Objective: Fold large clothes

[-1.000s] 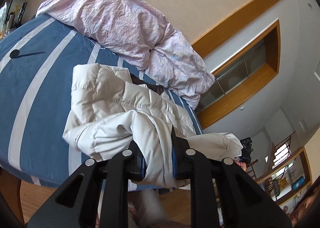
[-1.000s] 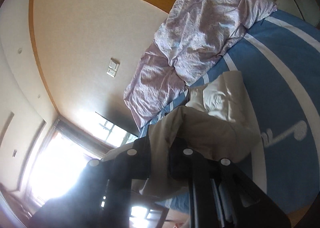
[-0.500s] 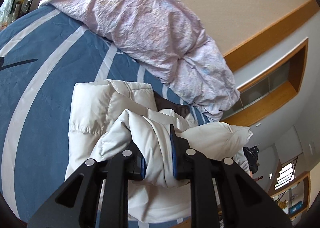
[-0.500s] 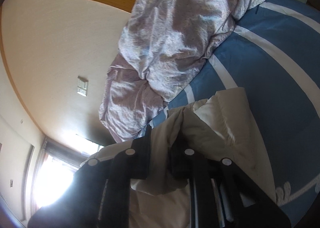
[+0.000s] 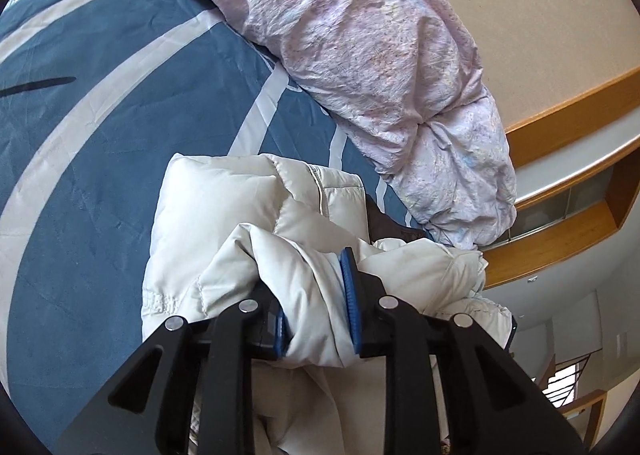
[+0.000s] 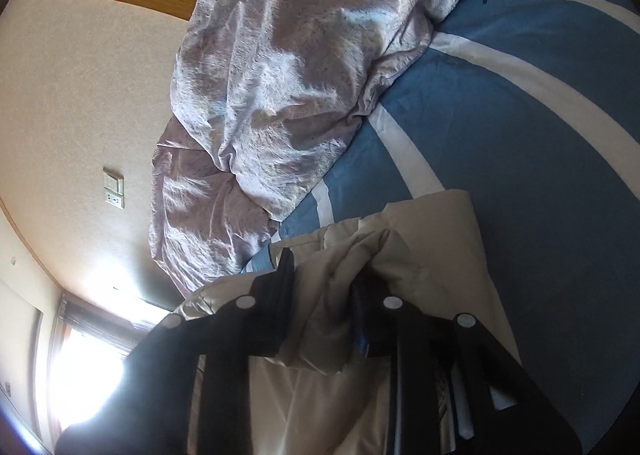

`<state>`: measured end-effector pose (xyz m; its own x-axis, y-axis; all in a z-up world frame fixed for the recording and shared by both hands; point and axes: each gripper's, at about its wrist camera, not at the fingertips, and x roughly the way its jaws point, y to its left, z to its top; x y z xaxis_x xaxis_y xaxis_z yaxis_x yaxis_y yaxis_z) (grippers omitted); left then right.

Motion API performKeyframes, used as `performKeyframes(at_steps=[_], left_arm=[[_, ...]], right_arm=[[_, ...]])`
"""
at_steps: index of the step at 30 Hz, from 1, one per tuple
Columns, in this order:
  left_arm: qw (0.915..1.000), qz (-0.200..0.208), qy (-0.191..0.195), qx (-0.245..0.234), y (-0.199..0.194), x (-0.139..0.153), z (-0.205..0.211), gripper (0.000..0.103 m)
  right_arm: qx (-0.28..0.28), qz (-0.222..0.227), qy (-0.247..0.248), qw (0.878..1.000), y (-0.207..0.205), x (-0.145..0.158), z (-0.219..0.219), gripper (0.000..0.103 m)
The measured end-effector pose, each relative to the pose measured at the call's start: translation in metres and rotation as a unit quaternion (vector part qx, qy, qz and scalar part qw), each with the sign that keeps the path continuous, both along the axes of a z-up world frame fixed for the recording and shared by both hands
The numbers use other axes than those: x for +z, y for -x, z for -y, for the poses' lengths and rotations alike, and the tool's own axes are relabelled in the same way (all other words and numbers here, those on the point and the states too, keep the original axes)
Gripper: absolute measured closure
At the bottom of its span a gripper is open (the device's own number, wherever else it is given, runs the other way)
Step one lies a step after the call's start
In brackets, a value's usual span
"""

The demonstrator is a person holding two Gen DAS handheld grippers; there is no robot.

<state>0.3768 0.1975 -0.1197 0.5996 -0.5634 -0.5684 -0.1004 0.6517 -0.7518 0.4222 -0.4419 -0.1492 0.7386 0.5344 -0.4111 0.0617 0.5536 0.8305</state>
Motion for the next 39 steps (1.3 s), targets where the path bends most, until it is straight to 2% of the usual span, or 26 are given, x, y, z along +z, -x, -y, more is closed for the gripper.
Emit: performKeyframes(at_steps=[2,4,6,8,9,12,15,16,18,20,23,26,29,30,32,33,34,35,36,37,38,39], left_arm=[[0.9997,-0.007,0.023,0.003,-0.001,-0.001,-0.005,0.075],[0.9985,-0.010,0.054,0.008,0.000,0.000,-0.010,0.070],[0.9956,0.001,0.092,0.018,0.006,0.005,-0.020,0.062],[0.9938,0.019,0.106,0.029,0.011,0.014,-0.027,0.053],[0.9935,0.029,0.104,0.035,0.014,0.020,-0.029,0.051],[0.9933,0.060,0.080,0.057,0.024,0.040,-0.035,0.048],[0.9898,0.108,0.029,0.088,0.042,0.064,-0.035,0.044],[0.9891,0.121,-0.004,0.084,0.048,0.073,-0.025,0.042],[0.9891,0.129,-0.044,0.056,0.051,0.083,0.000,0.042],[0.9893,0.129,-0.065,0.019,0.054,0.084,0.028,0.039],[0.9863,0.122,-0.103,-0.044,0.058,0.080,0.080,0.039],[0.9790,0.123,-0.131,-0.096,0.062,0.072,0.126,0.039],[0.9665,0.125,-0.185,-0.126,0.062,0.063,0.165,0.038],[0.9628,0.121,-0.206,-0.127,0.059,0.059,0.175,0.038],[0.9590,0.108,-0.231,-0.123,0.052,0.051,0.188,0.038],[0.9590,0.101,-0.237,-0.119,0.048,0.046,0.192,0.039],[0.9591,0.095,-0.239,-0.119,0.045,0.043,0.193,0.043],[0.9594,0.088,-0.242,-0.116,0.042,0.038,0.195,0.053],[0.9605,0.083,-0.241,-0.112,0.039,0.035,0.195,0.057],[0.9605,0.081,-0.242,-0.112,0.038,0.033,0.196,0.066],[0.9582,0.080,-0.249,-0.115,0.036,0.030,0.198,0.076],[0.9570,0.082,-0.253,-0.116,0.036,0.031,0.200,0.081]], right_arm=[[0.000,0.010,-0.012,1.000,0.000,-0.001,0.002,0.067],[-0.001,0.031,-0.041,0.999,0.003,0.002,0.007,0.051],[-0.013,0.055,-0.050,0.997,0.009,0.010,0.012,0.042],[-0.023,0.076,-0.037,0.996,0.013,0.021,0.015,0.040],[-0.024,0.083,-0.018,0.996,0.015,0.029,0.014,0.040],[-0.008,0.090,0.034,0.995,0.021,0.048,0.003,0.040],[0.019,0.098,0.131,0.986,0.034,0.072,-0.028,0.040],[0.029,0.097,0.168,0.981,0.038,0.078,-0.041,0.040],[0.053,0.099,0.218,0.969,0.044,0.086,-0.065,0.040],[0.075,0.103,0.268,0.955,0.049,0.091,-0.095,0.040],[0.100,0.095,0.296,0.945,0.051,0.090,-0.123,0.040],[0.125,0.083,0.324,0.934,0.050,0.083,-0.150,0.040],[0.143,0.067,0.364,0.918,0.047,0.073,-0.172,0.040],[0.148,0.059,0.378,0.912,0.047,0.069,-0.178,0.043],[0.152,0.040,0.399,0.903,0.042,0.060,-0.186,0.054],[0.157,0.033,0.402,0.901,0.040,0.055,-0.189,0.065],[0.160,0.028,0.407,0.899,0.039,0.052,-0.192,0.078],[0.160,0.025,0.411,0.897,0.037,0.050,-0.192,0.083],[0.161,0.025,0.416,0.895,0.037,0.047,-0.193,0.092],[0.163,0.027,0.418,0.893,0.037,0.046,-0.194,0.097],[0.163,0.030,0.421,0.892,0.037,0.047,-0.194,0.099],[0.161,0.034,0.424,0.891,0.038,0.047,-0.194,0.100]])
